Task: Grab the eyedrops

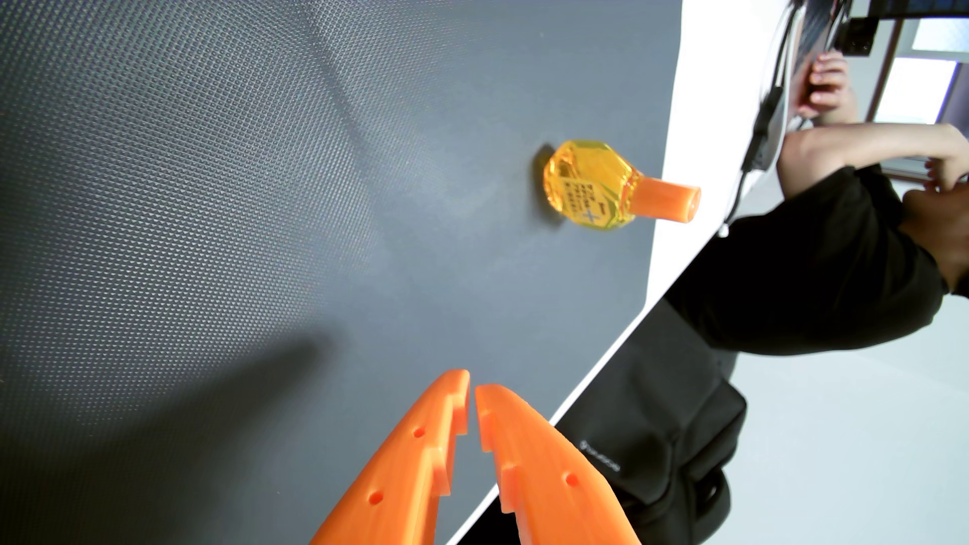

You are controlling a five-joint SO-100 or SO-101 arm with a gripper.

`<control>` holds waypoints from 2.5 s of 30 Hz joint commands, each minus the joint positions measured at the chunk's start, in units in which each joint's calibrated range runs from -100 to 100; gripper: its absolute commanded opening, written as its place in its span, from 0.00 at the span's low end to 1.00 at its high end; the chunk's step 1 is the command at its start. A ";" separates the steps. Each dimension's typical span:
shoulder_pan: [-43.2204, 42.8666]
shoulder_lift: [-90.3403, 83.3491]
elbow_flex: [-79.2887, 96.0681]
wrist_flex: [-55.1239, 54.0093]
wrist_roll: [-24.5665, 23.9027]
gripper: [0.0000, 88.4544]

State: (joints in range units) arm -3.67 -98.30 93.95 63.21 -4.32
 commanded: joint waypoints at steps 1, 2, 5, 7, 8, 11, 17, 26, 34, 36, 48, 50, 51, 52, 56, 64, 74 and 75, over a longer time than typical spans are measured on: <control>0.01 -0.34 -0.16 -0.08 -0.11 0.01; 0.01 -0.34 -0.16 -0.08 -0.11 0.01; 0.01 -0.34 -0.16 -0.08 -0.11 0.01; 0.01 -0.34 -0.16 -0.08 -0.11 0.01; 0.01 -0.34 -0.16 -0.08 -0.11 0.01; 0.01 -0.34 -0.16 -0.08 -0.11 0.01; 0.01 -0.34 -0.16 -0.08 -0.11 0.01; 0.01 -0.34 -0.16 -0.08 -0.11 0.01; 0.51 -0.34 -0.16 -0.34 0.26 0.01; 0.51 -0.34 -0.16 -0.34 0.31 0.01; -0.07 0.09 -4.22 0.27 0.10 0.01; -0.24 0.60 -7.01 2.26 0.73 0.01; -0.24 1.02 -8.18 3.04 1.20 0.01; 0.18 1.62 -9.35 3.65 1.88 0.01; 0.76 6.20 -14.21 4.08 4.97 0.01; 2.09 24.46 -26.10 3.56 9.94 0.03; 2.34 49.17 -45.37 3.56 15.65 0.15; 2.34 51.72 -47.08 3.73 16.33 0.17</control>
State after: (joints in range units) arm -1.57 -52.35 53.14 67.13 10.65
